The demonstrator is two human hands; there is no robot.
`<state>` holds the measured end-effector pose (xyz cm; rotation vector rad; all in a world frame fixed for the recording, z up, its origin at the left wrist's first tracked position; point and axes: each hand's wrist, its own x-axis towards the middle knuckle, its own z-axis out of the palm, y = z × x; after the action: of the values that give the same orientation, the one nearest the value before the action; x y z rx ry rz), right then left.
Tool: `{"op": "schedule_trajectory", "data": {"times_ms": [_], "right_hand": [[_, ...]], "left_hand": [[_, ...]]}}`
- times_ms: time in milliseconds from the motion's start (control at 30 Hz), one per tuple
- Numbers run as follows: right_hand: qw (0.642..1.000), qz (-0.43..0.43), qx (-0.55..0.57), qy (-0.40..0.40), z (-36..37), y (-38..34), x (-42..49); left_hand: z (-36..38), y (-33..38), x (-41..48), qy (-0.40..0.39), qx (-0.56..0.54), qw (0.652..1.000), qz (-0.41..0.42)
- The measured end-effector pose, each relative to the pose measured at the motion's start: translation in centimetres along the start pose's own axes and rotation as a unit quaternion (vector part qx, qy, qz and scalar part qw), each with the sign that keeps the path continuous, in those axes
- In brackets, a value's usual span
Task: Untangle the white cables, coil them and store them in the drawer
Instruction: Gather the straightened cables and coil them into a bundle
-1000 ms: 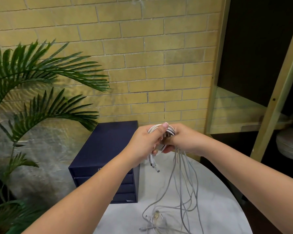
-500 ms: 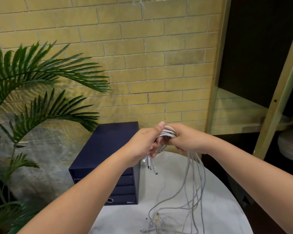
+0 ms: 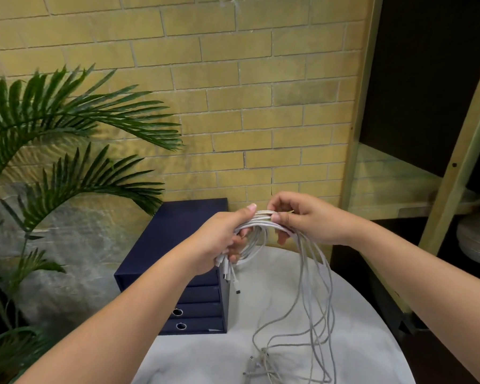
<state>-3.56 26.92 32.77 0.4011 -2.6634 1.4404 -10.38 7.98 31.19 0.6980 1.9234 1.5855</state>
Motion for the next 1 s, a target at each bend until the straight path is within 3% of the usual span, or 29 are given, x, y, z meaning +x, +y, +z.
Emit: {"op": "schedule_trajectory", "data": {"times_ms": [133, 267, 333, 400, 500, 567, 700, 767, 867, 1000], "right_hand": [[0.976, -0.018, -0.214, 0.046, 0.6, 1.4, -0.4], [0.931, 0.054, -0.362, 0.017, 0.5, 3.9, -1.2], [0.918, 0.097, -0.384, 0.021, 0.0, 4.8, -1.6], [0.938, 0.126, -0.322, 0.022, -0.5, 5.4, -1.8], [0.984, 0.145, -0.106, 0.018, -1.5, 5.1, -2.0], [0.987, 0.15, -0.024, 0.048, -2.0, 4.8, -2.1], [0.977, 0.174, -0.12, 0.032, -1.8, 4.9, -1.9], [0.987, 0.147, -0.05, 0.04, -1.3, 4.4, -1.7], [0.988, 0.054, 0.089, 0.114, -0.4, 2.6, -1.2], [0.986, -0.027, -0.089, 0.136, 1.4, 1.3, -0.7]], "left_hand": [[-0.5, 0.3, -0.4, 0.007, -0.035, 0.999, 0.001], [-0.7, 0.9, -1.0, 0.003, -0.075, 0.997, 0.01], [-0.8, 1.2, -1.1, 0.006, -0.082, 0.997, 0.013], [-1.0, 1.4, -1.2, 0.013, -0.087, 0.996, 0.016], [-1.6, 1.6, -1.2, 0.022, -0.112, 0.993, 0.021], [-1.8, 1.8, -1.1, 0.021, -0.124, 0.992, 0.019], [-1.1, 1.6, -1.1, 0.019, -0.102, 0.995, 0.013], [-0.7, 1.3, -0.9, 0.029, -0.079, 0.996, 0.009], [-0.4, 0.9, -0.6, 0.037, -0.062, 0.997, -0.001], [0.2, 0.8, -0.4, 0.036, -0.061, 0.997, -0.006]]}}
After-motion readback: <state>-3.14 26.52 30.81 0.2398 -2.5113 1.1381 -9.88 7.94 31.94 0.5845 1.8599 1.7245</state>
